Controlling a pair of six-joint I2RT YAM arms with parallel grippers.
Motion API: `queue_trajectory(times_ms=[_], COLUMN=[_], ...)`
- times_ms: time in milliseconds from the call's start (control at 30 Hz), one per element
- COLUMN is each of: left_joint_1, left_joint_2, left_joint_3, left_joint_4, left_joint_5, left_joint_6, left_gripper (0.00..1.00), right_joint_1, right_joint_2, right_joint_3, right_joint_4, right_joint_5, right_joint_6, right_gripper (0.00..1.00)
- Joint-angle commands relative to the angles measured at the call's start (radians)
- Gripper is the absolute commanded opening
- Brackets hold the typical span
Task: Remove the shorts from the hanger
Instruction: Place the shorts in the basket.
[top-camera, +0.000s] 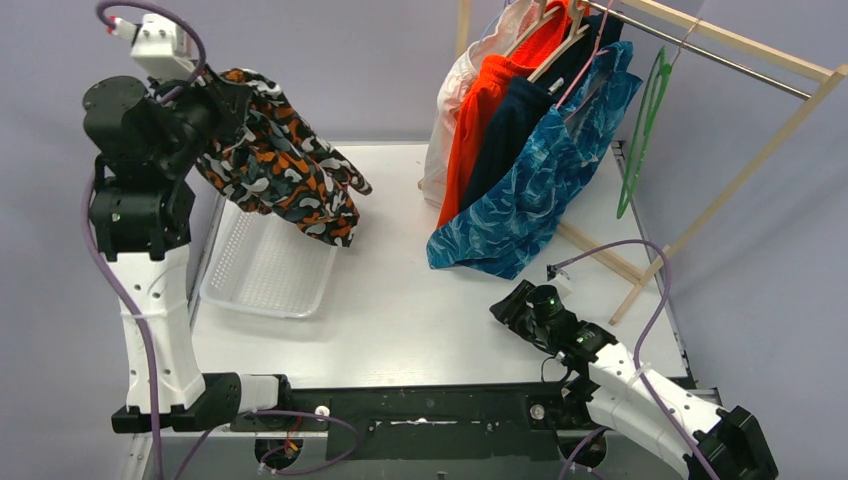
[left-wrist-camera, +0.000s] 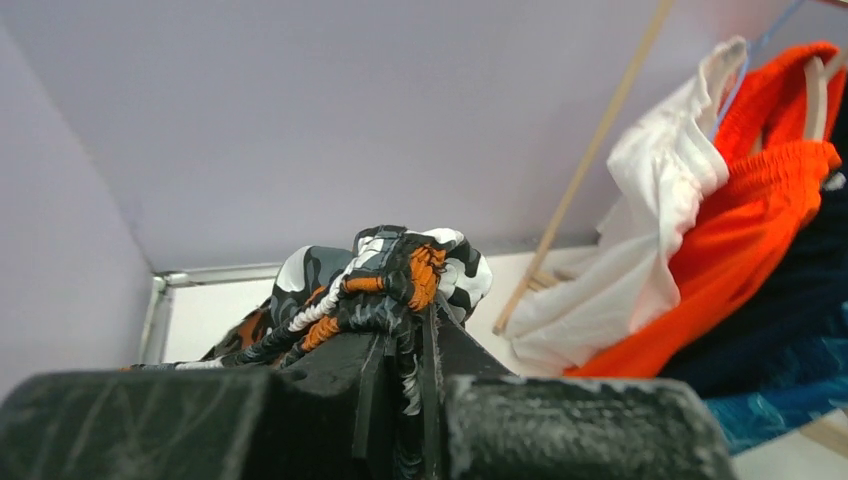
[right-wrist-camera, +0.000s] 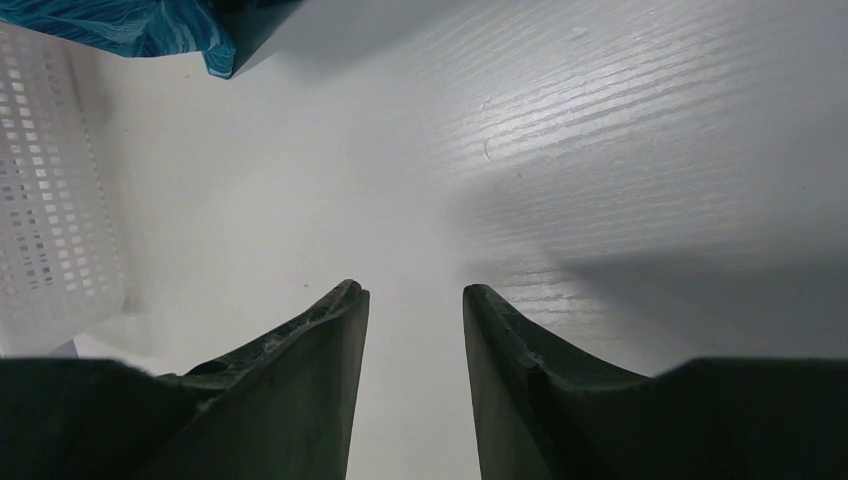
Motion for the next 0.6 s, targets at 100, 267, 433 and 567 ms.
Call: queue_trajectory(times_ms=[100, 267, 433, 567], left_joint_1=[0.004, 0.004, 0.024, 0.059], left_joint_2=[-0.058, -0.065, -0.044, 0.027], left_joint_3=[0.042, -0.019, -0.219, -0.294], left_joint_4=[0.045, 0.048, 0.097, 0.119], left_joint_5=[-0.198, -0.302, -0.406, -0.349], left_joint_6=[0.039, 0.06, 0.089, 0.07], left_gripper=[0.0, 0.0, 0.0, 0.0], right_joint_1=[0.007, 0.007, 0.008, 0.009], right_joint_2=[0.012, 0.018, 0.022, 0.016], right_joint_3=[0.011, 0.014, 0.013, 0.013], right_joint_4=[0.054, 0.052, 0.059, 0.049], right_joint_5=[0.0, -0.003, -0.01, -0.011], right_joint_6=[-0.014, -0.015, -0.011, -0.009], right_gripper=[0.41, 0.41, 0.41, 0.41])
